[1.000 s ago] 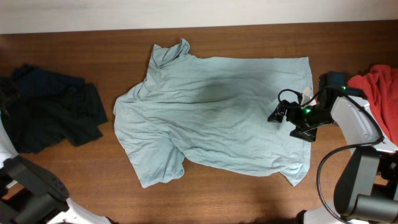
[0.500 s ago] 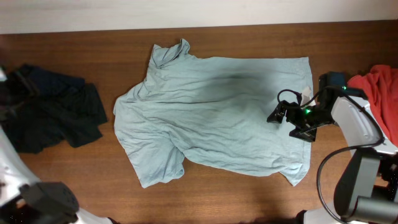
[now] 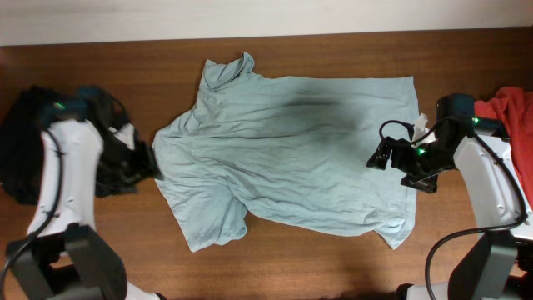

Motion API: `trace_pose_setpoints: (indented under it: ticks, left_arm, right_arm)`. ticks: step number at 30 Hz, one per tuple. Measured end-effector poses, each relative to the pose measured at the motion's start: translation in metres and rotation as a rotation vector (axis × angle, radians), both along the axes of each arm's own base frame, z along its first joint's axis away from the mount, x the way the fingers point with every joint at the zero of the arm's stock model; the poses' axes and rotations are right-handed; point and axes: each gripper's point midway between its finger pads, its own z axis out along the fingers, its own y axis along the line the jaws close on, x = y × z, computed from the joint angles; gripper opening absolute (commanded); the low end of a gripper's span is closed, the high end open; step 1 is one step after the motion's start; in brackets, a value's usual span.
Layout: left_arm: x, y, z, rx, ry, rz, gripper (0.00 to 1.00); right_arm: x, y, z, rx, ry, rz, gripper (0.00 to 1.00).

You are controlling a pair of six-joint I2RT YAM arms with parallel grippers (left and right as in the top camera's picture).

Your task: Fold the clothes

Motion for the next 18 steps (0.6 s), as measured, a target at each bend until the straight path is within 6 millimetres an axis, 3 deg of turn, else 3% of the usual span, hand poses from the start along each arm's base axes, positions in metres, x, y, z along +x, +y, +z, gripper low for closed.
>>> trace_pose_setpoints:
  ticks: [4, 10, 13, 17, 18]
  left_arm:
    - [-0.036, -0.022, -0.068, -0.057, 0.111, 0.086, 0.62]
    - [-0.072, -0.039, -0.104, -0.111, 0.197, 0.156, 0.6]
    - [-0.078, -0.048, -0.116, -0.113, 0.196, 0.169, 0.48]
    - [-0.081, -0.057, -0.118, -0.119, 0.197, 0.186, 0.01]
    - [-0.081, -0.058, -0.119, -0.122, 0.2, 0.189, 0.01]
  right_arm:
    - [0.0, -0.003, -0.001, -0.019, 0.003, -0.001, 0.99]
    - [-0.001, -0.004, -0.002, -0.021, 0.012, -0.018, 0.99]
    - [0.0, -0.004, -0.002, -0.024, 0.011, -0.026, 0.99]
    - [0.0, -0.005, -0.002, -0.025, 0.014, -0.029, 0.99]
    - [-0.001, -0.005, -0.002, -0.027, 0.016, -0.03, 0.99]
